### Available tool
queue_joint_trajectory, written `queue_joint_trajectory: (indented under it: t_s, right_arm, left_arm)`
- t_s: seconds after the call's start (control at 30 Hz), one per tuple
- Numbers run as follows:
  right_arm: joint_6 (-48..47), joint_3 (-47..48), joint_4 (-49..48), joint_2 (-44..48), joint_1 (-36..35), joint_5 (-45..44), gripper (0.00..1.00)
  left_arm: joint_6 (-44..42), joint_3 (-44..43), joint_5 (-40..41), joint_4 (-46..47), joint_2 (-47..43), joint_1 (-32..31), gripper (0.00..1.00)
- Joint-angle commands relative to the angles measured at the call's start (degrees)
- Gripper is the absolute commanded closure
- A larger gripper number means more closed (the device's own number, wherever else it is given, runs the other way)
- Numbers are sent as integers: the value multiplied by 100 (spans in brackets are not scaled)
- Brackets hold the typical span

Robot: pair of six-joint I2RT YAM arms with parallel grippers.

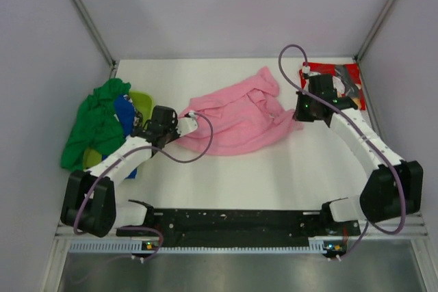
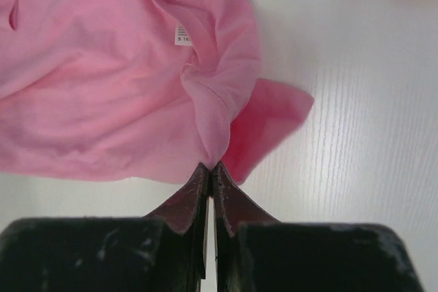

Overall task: Fold and stack the t-shirts
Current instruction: Flatten out the tshirt

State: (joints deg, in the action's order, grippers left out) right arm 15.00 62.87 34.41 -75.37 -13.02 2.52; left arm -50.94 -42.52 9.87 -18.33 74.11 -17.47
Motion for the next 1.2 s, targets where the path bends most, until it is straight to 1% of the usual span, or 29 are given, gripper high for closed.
queue_joint_trajectory:
  t_s: [0.0,0.07,0.2,0.3,0.37,0.47,0.53,0.57,0.67,0.73,0.8,0.83,0.9,0.93,0.97,1.0,1.1,1.17]
  right_arm:
    - [-147,1129,363,-583,-43,150,100]
    - [-129,1350,548,-444,-157,327,100]
    - [54,1114,812,732,-237,652,100]
    - [204,982,1346,1462,-237,933,100]
    - [248,955,1533,1761,-236,1432,100]
    - [328,658,1560,2009,-228,2381,100]
    - [231,429,1551,2018,-228,2700,100]
    - [214,332,1542,1957,-228,2614,100]
    - [56,235,1376,1501,-228,1982,100]
    - [-76,121,1008,1018,-193,1299,100]
    - [-129,181,787,202,-53,646,88]
    - [-173,234,699,-193,52,618,74]
    - [-86,401,750,-801,150,460,42]
    - [-51,410,786,-951,150,399,21]
    - [-15,349,777,-1005,142,389,13]
    - [20,244,760,-953,141,354,11]
    - [221,-265,751,-506,89,-189,7]
    - [423,-748,699,-102,89,-226,6]
  left_arm:
    - [5,-37,-38,-48,-273,34,100]
    - [-21,-28,15,-66,-388,68,100]
    - [-74,-37,15,-4,-537,218,100]
    - [-118,-185,-2,40,-485,323,100]
    - [-118,-335,6,-4,-397,341,100]
    - [-101,-546,24,-57,-344,367,100]
    - [-118,-590,-20,-57,-362,394,100]
    - [-127,-599,-46,-66,-370,403,100]
    - [-127,-617,-99,-144,-335,403,100]
    - [-83,-634,-152,-224,-283,403,100]
    - [-30,-626,-196,-303,-274,403,100]
    - [-13,-608,-239,-338,-274,403,100]
    - [-4,-547,-283,-391,-344,403,100]
    - [-13,-503,-310,-400,-396,411,100]
    - [-13,-459,-310,-391,-432,403,100]
    - [-21,-406,-319,-365,-484,403,100]
    - [-13,-345,-389,-373,-555,411,100]
    - [5,-362,-433,-373,-573,403,100]
